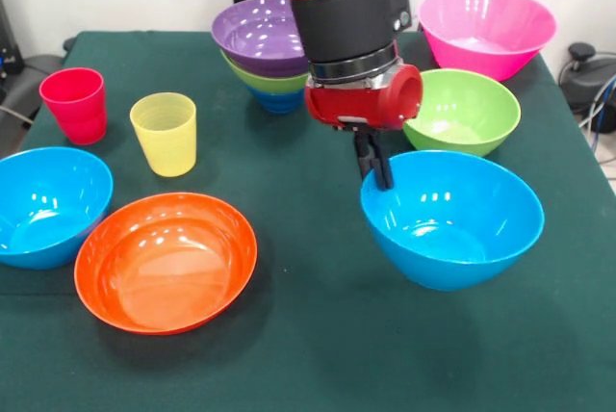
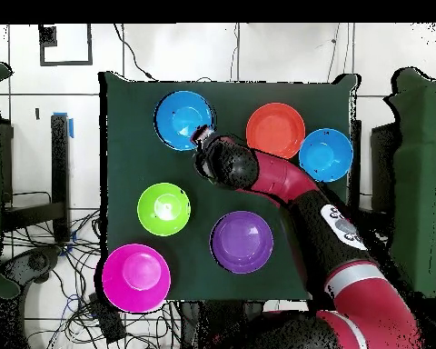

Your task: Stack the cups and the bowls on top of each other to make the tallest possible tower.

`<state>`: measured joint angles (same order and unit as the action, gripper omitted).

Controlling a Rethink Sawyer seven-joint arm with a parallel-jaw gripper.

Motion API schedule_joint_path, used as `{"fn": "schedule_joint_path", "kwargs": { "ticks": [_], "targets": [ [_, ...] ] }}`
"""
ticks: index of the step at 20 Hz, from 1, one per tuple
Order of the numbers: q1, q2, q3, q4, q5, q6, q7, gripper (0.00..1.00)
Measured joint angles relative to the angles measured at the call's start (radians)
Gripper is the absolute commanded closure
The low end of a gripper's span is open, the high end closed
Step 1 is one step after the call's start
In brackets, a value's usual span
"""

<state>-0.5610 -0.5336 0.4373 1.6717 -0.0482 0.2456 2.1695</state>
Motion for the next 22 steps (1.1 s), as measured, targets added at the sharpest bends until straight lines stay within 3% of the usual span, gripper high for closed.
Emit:
{"fn": "schedule_joint_path", "kwargs": {
  "ticks": [11,22],
  "targets": [
    [-0.103,0.0,0.113,0.032,0.024,0.0,0.0,1.0],
    [-0.101,-0.005,0.143,0.046,0.031,0.0,0.0,1.0]
  ]
}}
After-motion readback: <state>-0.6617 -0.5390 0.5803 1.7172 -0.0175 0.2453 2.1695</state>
